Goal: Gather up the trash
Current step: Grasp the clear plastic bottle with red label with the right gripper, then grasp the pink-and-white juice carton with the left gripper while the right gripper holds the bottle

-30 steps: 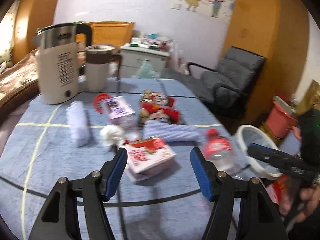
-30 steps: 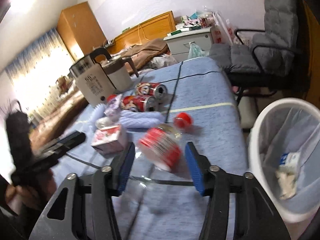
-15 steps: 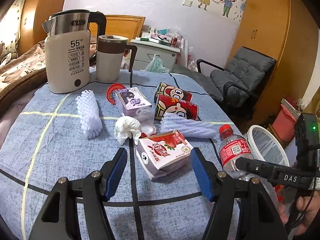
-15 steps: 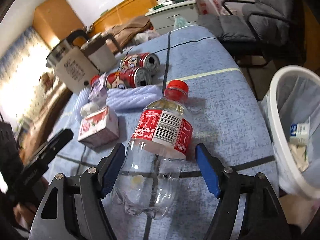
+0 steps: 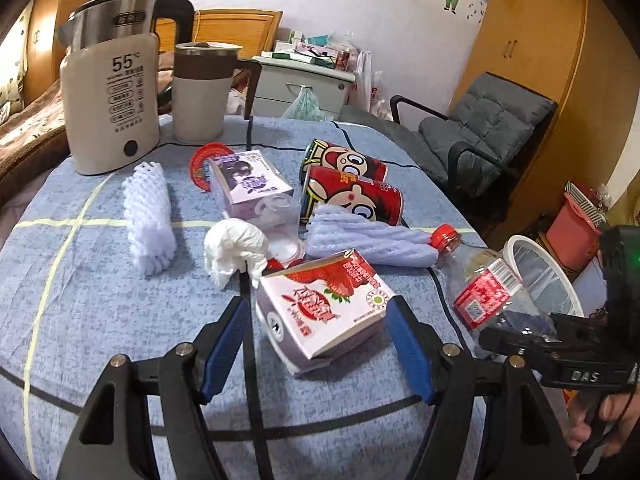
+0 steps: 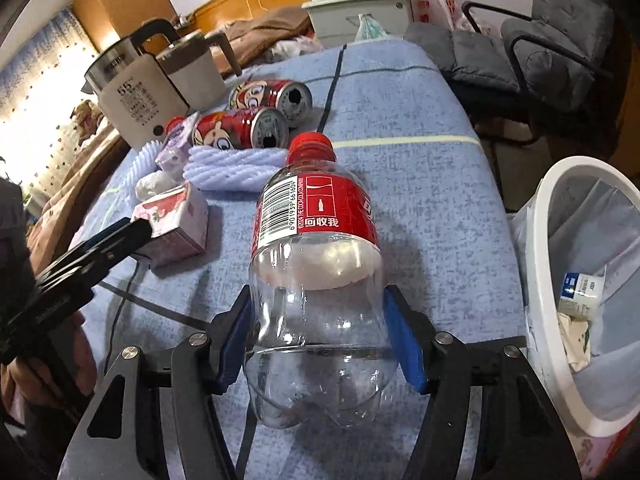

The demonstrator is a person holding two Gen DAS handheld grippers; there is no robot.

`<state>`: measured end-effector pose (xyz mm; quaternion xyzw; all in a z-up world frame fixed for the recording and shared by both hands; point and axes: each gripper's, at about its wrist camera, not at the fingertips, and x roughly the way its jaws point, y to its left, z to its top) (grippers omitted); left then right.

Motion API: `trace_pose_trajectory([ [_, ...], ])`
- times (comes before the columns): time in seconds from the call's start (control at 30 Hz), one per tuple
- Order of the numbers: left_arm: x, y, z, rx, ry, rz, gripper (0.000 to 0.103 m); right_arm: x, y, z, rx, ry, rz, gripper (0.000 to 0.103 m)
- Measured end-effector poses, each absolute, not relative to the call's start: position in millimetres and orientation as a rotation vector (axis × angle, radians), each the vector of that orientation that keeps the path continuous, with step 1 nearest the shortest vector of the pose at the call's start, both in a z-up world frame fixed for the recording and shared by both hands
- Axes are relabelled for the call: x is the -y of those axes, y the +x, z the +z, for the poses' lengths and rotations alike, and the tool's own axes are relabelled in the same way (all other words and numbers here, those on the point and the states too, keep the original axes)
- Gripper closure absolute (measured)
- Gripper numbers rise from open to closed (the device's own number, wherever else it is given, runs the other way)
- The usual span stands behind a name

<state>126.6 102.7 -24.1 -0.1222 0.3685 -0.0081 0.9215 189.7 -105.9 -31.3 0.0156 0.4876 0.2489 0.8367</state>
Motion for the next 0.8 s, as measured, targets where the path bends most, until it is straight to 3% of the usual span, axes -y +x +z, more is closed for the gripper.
trace_pose_trajectory([
  [0.3,-97,134,-34,-0.804,-0.274,-0.093,0.026,129,185,-21,-0.971,0.07,0.533,0.04],
  [0.6,-92,134,-22,-0.739,-0.152,-0.167,0.022,137,179,-19,-0.962,0.081,0.548,0.04],
  [0.8,-86,154,-32,-0.816,-0.092,-0.251,0.021,140,176,-17,-0.949,0.076,0.55,0.04],
])
